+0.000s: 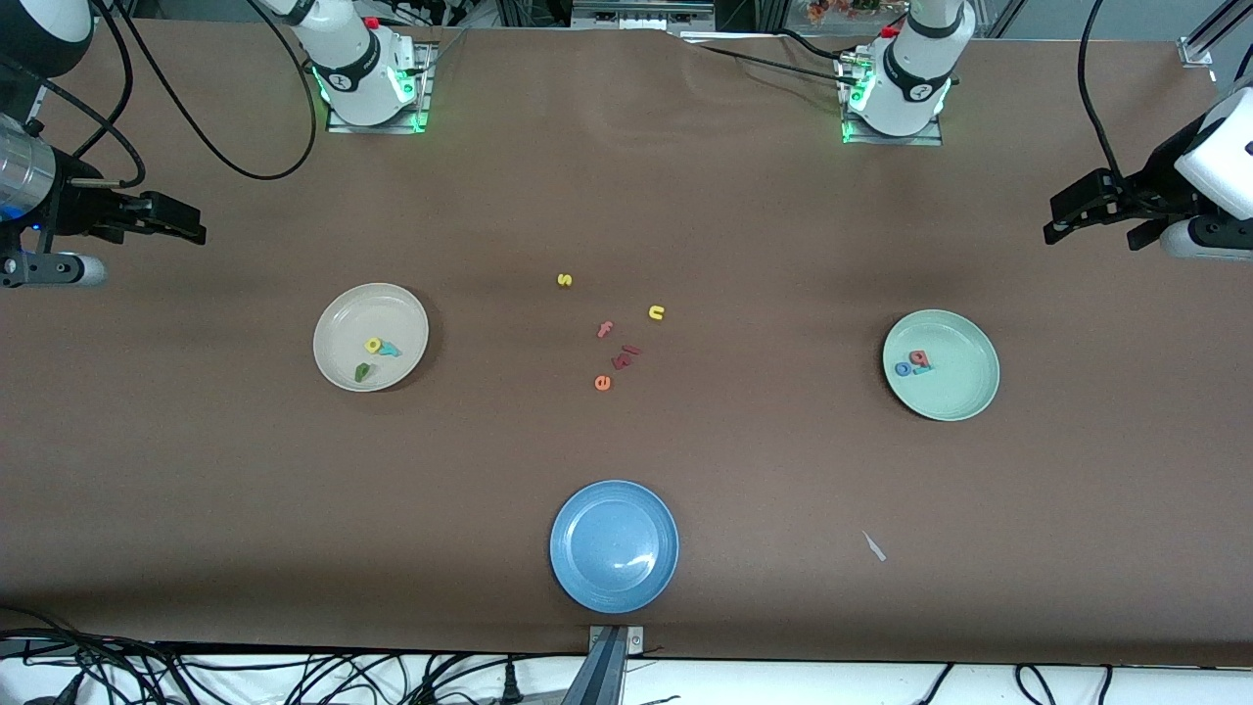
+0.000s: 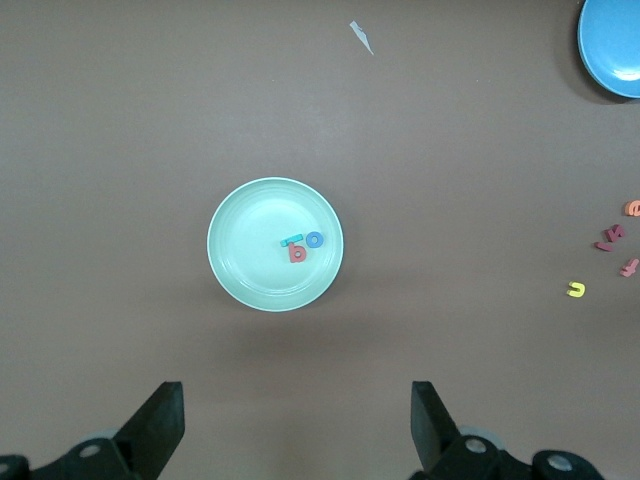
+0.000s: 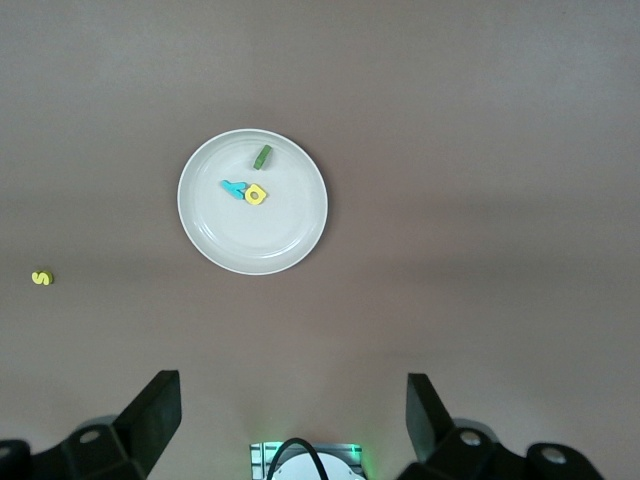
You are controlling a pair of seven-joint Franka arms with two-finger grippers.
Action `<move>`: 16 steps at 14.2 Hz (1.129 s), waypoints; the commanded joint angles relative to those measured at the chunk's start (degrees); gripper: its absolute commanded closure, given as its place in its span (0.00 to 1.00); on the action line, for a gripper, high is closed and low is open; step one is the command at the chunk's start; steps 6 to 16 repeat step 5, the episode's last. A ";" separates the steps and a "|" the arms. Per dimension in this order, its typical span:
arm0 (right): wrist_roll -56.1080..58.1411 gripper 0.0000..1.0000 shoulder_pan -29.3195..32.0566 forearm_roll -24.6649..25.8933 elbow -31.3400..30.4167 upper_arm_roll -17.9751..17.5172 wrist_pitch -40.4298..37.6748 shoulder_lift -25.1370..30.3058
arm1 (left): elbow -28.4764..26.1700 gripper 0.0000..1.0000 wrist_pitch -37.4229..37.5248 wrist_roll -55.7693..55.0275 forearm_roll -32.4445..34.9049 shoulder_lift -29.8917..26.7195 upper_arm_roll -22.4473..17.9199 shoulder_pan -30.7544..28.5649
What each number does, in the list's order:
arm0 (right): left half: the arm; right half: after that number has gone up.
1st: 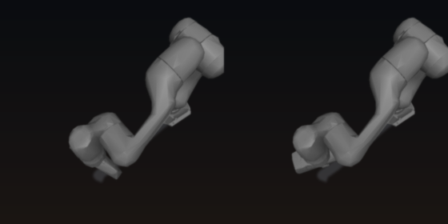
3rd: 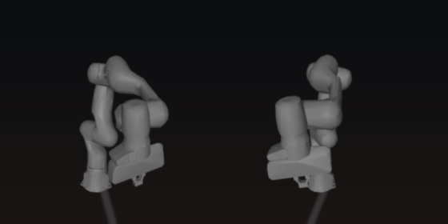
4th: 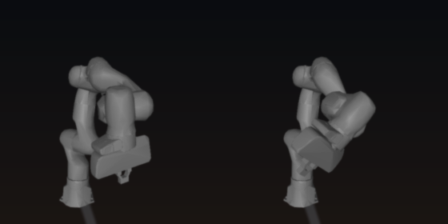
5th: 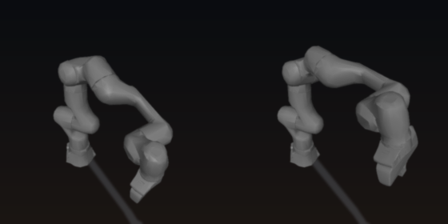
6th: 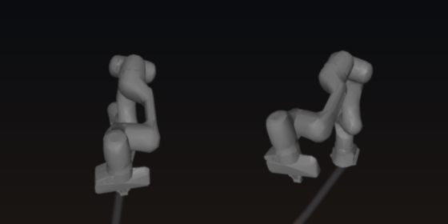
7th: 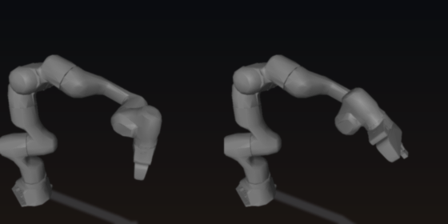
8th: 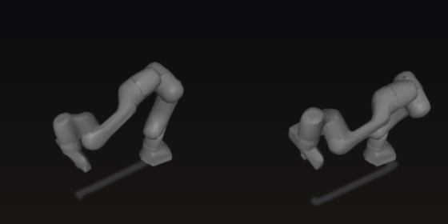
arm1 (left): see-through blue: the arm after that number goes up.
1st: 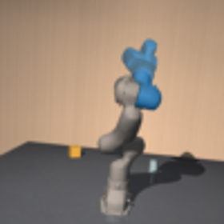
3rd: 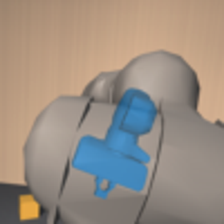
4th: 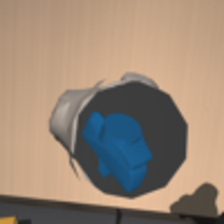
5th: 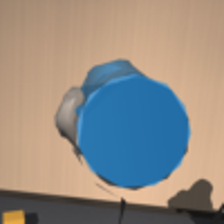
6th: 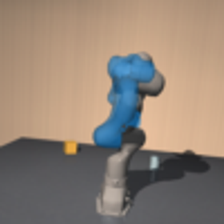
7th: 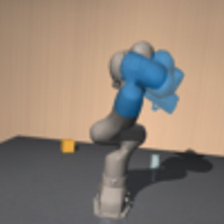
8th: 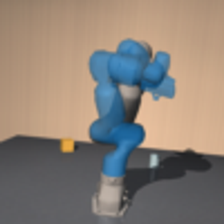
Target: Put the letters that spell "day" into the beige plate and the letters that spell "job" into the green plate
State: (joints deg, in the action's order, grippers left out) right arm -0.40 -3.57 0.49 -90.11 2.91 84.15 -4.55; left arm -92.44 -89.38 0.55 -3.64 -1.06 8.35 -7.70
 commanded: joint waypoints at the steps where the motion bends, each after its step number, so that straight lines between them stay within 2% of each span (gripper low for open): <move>1: -1.01 0.00 0.05 0.04 0.55 -0.09 0.22 0.25 | 0.06 0.00 -0.19 0.41 1.09 -0.09 0.18 -0.12; 5: -1.27 0.00 -0.12 0.21 0.46 -0.18 2.42 -0.10 | 0.06 0.00 -0.19 0.41 1.09 -0.09 0.26 -0.12; 16: -1.27 0.00 -0.12 0.21 0.46 -0.18 2.42 -0.10 | 0.06 0.00 -0.19 0.41 1.09 -0.09 0.26 -0.12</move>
